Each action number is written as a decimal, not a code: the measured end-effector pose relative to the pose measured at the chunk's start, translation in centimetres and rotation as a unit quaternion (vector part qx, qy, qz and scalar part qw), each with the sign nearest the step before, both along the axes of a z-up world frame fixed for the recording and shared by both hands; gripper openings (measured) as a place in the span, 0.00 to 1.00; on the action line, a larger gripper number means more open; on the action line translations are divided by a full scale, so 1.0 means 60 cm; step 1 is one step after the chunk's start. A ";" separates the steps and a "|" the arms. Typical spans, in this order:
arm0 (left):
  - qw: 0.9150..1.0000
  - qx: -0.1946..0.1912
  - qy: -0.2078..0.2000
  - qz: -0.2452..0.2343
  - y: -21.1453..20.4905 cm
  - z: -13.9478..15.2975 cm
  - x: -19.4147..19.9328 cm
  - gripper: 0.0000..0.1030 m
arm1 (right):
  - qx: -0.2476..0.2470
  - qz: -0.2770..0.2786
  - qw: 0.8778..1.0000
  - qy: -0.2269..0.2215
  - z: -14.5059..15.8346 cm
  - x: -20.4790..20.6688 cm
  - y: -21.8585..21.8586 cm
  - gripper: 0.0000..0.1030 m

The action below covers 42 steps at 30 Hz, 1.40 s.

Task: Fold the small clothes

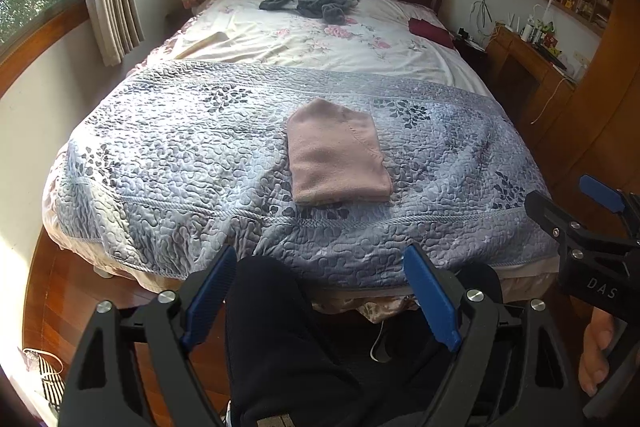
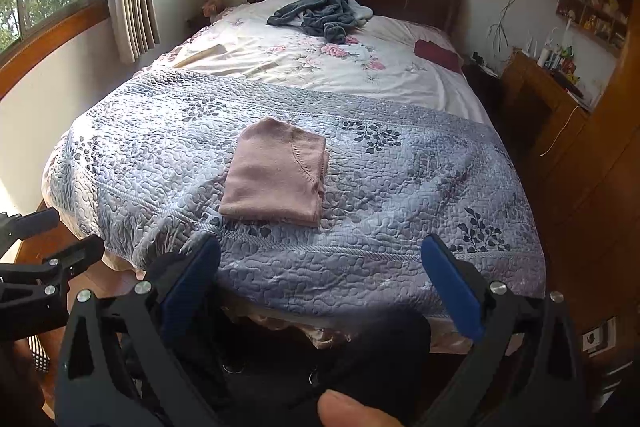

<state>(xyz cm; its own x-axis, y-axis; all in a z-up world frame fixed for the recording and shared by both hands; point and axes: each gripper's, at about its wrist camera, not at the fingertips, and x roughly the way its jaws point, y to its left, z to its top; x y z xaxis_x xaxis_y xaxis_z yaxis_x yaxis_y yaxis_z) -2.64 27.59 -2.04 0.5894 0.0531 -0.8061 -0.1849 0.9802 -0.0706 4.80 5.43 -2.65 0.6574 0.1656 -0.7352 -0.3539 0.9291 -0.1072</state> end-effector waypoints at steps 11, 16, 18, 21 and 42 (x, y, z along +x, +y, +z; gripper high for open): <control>1.000 0.004 -0.006 0.001 0.004 0.004 0.003 0.83 | 0.003 -0.001 1.000 -0.007 0.005 0.010 -0.002 0.97; 1.000 0.001 -0.005 0.000 0.002 0.003 0.005 0.83 | 0.002 -0.003 1.000 -0.007 0.004 0.012 -0.005 0.97; 1.000 -0.001 -0.003 0.001 0.002 0.001 0.005 0.83 | 0.002 -0.003 1.000 -0.009 0.003 0.012 -0.005 0.97; 1.000 -0.008 -0.002 0.003 0.002 -0.003 0.005 0.83 | 0.004 -0.001 1.000 -0.012 0.003 0.010 -0.002 0.97; 1.000 -0.005 0.004 0.002 0.004 -0.004 0.013 0.83 | 0.016 -0.005 1.000 0.001 -0.015 0.018 -0.001 0.97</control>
